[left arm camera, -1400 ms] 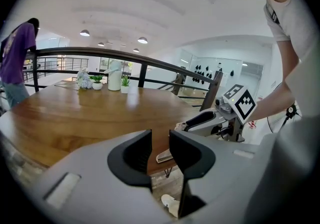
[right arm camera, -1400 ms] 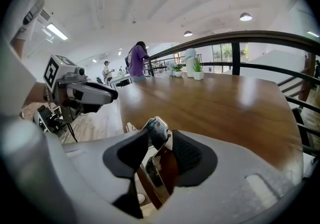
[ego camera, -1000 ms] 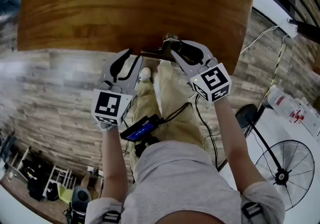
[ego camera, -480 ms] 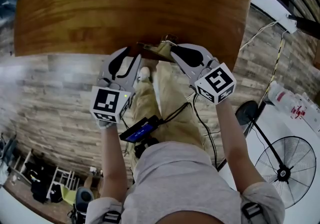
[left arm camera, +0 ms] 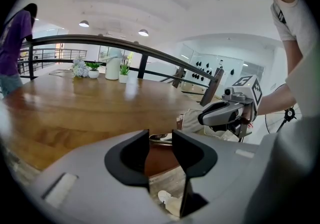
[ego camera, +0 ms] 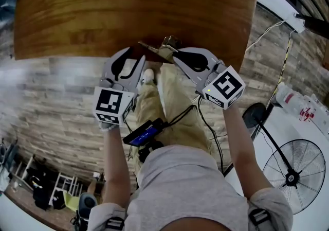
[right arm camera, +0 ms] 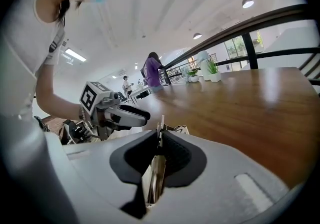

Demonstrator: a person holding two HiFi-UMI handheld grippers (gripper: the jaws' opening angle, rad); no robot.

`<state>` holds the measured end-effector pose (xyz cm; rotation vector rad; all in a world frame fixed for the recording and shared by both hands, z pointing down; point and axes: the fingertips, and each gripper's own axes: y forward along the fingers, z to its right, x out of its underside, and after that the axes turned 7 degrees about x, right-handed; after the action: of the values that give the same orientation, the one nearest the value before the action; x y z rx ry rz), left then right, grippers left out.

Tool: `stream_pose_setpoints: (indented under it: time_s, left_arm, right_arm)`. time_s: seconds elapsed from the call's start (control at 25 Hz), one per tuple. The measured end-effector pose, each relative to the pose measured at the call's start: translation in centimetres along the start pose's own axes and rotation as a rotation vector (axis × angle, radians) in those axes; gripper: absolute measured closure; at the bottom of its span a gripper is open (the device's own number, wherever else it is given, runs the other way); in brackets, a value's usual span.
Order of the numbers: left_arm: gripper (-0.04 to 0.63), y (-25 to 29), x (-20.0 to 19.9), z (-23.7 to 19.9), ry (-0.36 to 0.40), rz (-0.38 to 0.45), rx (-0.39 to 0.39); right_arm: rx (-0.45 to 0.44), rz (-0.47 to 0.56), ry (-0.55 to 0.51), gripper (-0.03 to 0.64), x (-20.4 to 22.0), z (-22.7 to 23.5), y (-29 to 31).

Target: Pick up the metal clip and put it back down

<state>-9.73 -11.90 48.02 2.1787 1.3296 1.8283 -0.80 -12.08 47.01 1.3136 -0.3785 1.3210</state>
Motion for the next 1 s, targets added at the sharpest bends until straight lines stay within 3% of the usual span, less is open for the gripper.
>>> stream_pose_setpoints:
  time_s: [0.44,1.0]
  left_arm:
    - [0.4,0.2,-1.7,0.9,0.026,0.015,0.019]
    - [0.4,-1.2,-6.0,2.1,0.096,0.085,0.053]
  right_arm:
    - [-0.021,0.063,-0.021,0.581,-2.9,-0.9,-2.2]
    - [-0.008,0.16,-0.052,0.583,-7.0,-2.5,-4.3]
